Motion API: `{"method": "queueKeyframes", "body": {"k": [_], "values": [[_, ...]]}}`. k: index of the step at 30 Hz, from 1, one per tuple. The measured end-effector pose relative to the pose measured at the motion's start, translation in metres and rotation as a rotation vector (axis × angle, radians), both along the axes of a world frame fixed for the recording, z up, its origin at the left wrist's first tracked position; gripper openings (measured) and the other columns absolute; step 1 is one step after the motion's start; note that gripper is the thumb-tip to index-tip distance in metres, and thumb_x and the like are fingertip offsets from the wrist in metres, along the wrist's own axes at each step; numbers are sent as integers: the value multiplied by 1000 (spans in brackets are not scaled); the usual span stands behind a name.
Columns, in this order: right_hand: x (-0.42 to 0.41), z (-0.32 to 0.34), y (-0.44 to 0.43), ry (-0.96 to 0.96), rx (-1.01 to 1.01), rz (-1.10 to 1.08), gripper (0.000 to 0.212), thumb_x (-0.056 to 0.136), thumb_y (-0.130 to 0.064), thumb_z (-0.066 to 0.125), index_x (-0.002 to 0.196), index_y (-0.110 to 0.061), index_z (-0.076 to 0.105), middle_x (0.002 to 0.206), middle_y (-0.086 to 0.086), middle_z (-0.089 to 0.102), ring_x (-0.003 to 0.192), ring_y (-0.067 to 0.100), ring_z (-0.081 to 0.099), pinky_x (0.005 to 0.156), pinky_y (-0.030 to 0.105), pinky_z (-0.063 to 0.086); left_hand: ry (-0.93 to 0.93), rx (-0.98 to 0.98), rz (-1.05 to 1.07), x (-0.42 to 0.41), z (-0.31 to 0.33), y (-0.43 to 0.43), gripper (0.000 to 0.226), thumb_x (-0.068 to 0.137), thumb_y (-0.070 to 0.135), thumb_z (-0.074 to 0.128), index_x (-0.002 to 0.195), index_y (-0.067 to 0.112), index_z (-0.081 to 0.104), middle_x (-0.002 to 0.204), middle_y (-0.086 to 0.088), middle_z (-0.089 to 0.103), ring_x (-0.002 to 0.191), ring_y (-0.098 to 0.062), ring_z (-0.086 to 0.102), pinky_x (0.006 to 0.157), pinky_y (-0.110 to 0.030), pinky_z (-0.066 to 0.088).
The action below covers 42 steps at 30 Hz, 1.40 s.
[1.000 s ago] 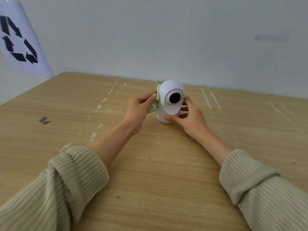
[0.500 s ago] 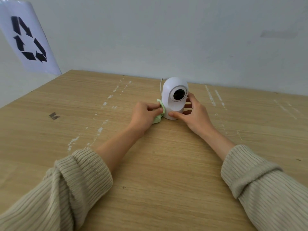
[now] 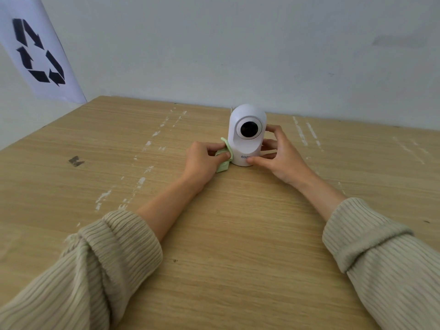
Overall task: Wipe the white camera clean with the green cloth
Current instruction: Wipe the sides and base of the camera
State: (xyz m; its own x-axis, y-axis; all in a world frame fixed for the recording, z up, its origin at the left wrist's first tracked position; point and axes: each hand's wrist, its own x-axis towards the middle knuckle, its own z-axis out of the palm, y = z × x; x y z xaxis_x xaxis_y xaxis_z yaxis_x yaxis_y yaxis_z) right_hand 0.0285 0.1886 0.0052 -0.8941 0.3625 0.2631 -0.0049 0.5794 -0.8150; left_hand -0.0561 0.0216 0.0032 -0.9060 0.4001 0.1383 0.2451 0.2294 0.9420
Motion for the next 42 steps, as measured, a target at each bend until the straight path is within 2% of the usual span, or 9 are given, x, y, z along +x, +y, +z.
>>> {"method": "queueKeyframes", "body": {"k": [7,10,15,18,24,27,31,37,42], "values": [[-1,1,2,1,34,19,80,68,-20,84,137,-20,42,122,8,62,101,12,62,86,27,52,239,-97,3,9,1,-1,47,73,17,78,118,13,67,110,-2,72,93,-9,62,83,-17,41],[-1,1,2,7,34,19,80,68,-21,84,136,-20,42,122,8,62,106,14,60,90,32,53,270,-108,3,10,1,0,45,72,22,79,115,15,69,108,-2,73,97,-13,65,86,-21,45],[-1,0,-1,21,36,7,78,70,-18,82,136,-19,42,121,6,61,99,9,60,78,15,50,102,61,51,8,3,2,47,71,24,80,115,11,69,108,-1,72,97,-10,66,93,-26,51],[-1,0,-2,33,24,-5,78,69,-17,83,136,-18,43,118,5,62,91,4,60,77,15,50,-3,204,78,8,8,6,45,72,26,80,114,13,69,107,4,71,95,1,62,88,-18,50],[-1,-1,-3,44,19,0,77,70,-18,83,136,-20,42,116,3,62,91,3,61,81,20,51,-30,315,72,5,9,10,41,74,26,79,112,13,70,109,0,73,107,-11,65,99,-37,50],[-1,-1,-3,51,19,4,77,70,-18,83,136,-19,43,116,3,62,93,6,61,80,20,52,30,348,64,4,12,11,35,78,22,75,111,11,71,110,2,72,105,-6,65,95,-24,50],[-1,-2,-3,57,16,3,78,69,-19,83,136,-19,43,116,3,62,94,8,61,80,20,52,155,318,64,7,12,13,35,82,17,71,116,9,68,112,5,68,105,-4,61,77,-3,45],[-2,-2,-3,56,16,-7,80,69,-20,83,137,-19,42,116,2,61,93,4,60,76,16,51,217,231,99,12,4,15,43,81,17,73,122,10,63,108,9,63,99,-3,58,75,-5,46],[0,-1,-4,48,31,-9,81,69,-22,83,138,-21,42,119,3,62,87,-1,60,79,21,52,159,196,141,18,4,17,38,77,23,76,113,16,62,102,10,63,87,0,56,73,-14,46]]}}
